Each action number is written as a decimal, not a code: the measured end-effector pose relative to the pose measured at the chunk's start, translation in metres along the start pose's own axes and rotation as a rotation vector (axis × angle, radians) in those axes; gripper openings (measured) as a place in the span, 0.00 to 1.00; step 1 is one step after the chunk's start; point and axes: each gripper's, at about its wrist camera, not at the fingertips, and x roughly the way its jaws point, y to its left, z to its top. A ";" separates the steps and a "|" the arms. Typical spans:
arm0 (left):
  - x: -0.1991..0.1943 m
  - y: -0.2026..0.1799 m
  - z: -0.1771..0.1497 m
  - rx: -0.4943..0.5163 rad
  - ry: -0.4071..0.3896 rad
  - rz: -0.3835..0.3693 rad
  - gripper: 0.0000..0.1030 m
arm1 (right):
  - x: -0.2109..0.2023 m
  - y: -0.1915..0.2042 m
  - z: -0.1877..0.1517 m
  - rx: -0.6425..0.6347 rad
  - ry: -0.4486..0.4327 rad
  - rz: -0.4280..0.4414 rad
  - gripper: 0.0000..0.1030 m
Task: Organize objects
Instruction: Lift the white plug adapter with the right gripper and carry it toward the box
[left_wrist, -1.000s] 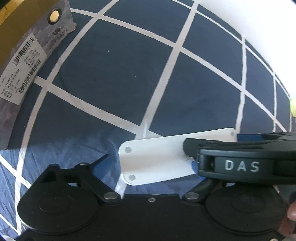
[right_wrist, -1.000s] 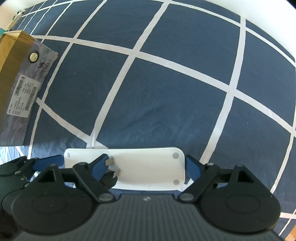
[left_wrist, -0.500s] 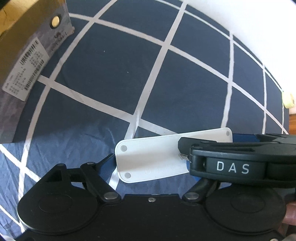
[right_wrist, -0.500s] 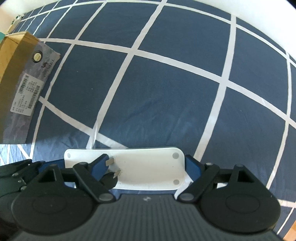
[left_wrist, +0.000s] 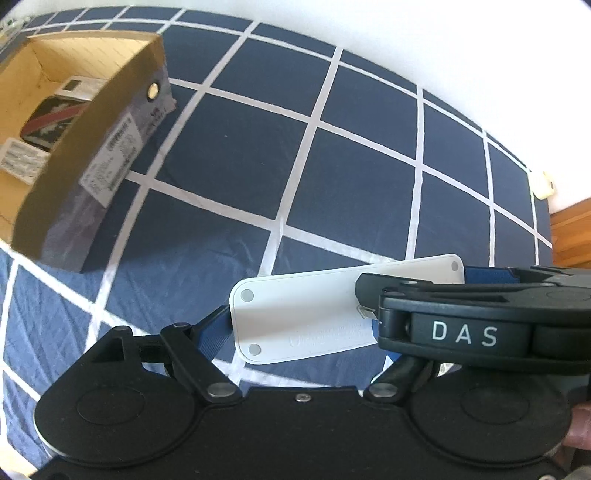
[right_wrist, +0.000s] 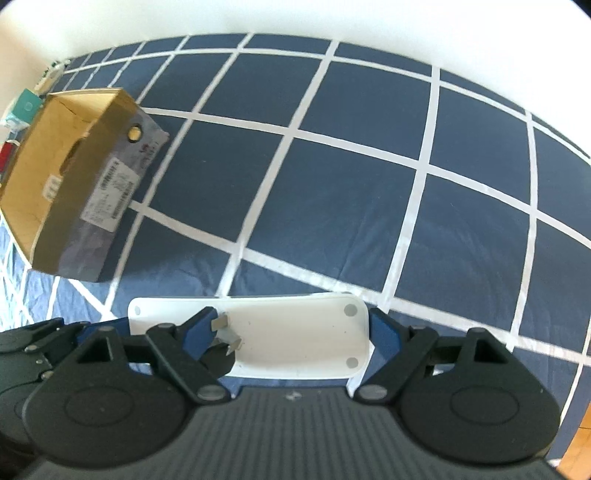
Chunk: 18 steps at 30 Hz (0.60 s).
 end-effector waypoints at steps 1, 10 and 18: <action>-0.004 0.001 -0.003 0.003 -0.006 0.003 0.78 | -0.004 0.003 -0.004 0.001 -0.008 0.001 0.84; -0.039 0.030 -0.020 0.012 -0.055 0.027 0.78 | -0.025 0.041 -0.026 -0.001 -0.059 0.024 0.84; -0.063 0.080 -0.012 0.037 -0.093 0.021 0.78 | -0.028 0.098 -0.025 0.000 -0.103 0.024 0.84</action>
